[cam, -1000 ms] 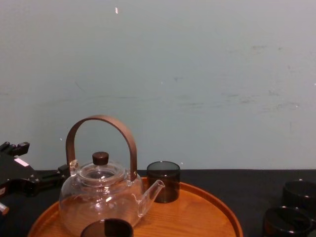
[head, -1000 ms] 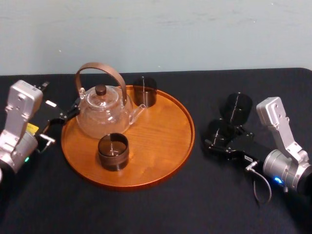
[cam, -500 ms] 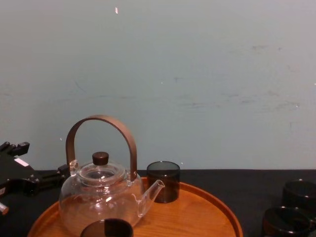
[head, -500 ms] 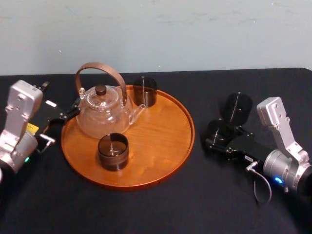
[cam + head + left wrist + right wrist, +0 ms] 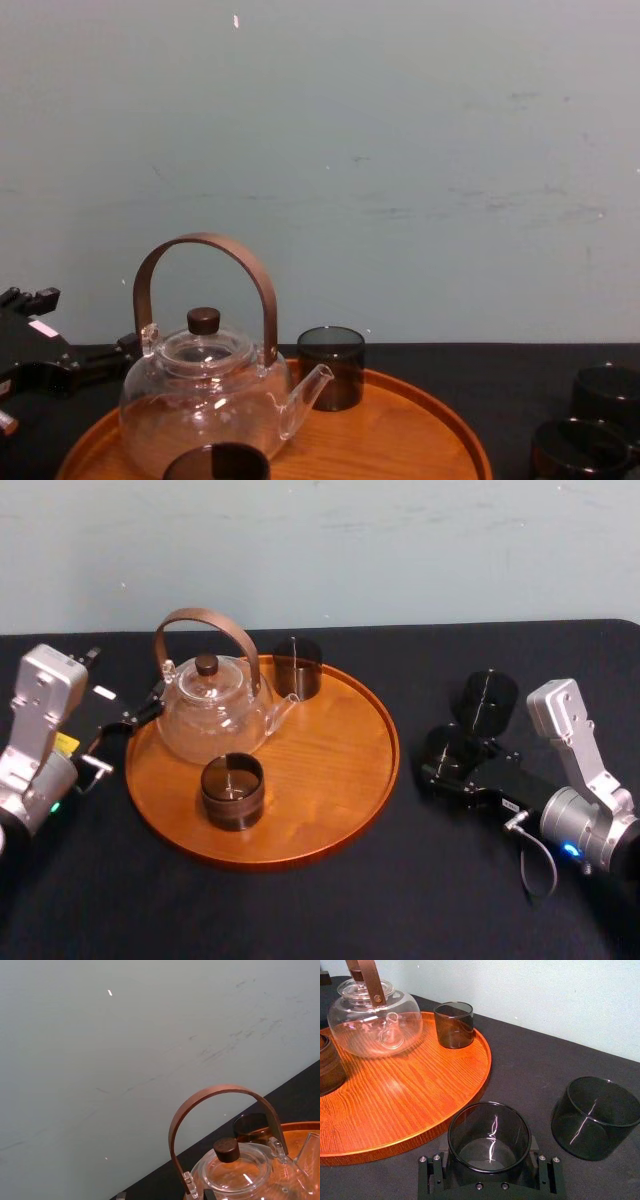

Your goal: Pick up the glass from the table and place it on the tray.

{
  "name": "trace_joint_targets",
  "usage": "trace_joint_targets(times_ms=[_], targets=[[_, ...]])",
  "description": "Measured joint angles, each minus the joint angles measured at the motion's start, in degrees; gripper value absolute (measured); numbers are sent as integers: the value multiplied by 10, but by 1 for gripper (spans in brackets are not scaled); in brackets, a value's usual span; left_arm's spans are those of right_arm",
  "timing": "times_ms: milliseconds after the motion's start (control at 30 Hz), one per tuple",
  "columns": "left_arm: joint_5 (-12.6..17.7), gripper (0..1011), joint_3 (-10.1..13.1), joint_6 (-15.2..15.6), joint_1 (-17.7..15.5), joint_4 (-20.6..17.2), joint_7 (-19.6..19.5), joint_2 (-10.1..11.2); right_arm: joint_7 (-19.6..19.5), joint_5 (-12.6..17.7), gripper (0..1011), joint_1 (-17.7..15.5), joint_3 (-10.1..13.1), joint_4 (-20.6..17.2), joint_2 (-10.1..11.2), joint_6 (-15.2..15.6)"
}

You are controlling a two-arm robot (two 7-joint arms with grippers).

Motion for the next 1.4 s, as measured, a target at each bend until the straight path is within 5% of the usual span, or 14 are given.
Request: trace_joint_targets(times_ms=[367, 1000, 1400], targets=[[0, 1001, 0, 0, 0, 0, 0, 0, 6, 9, 902, -4, 4, -7, 3, -2], [0, 1001, 0, 0, 0, 0, 0, 0, -3, 25, 903, -35, 8, -109, 31, 46], [0, 1001, 0, 0, 0, 0, 0, 0, -8, 30, 903, -33, -4, -135, 33, 68]])
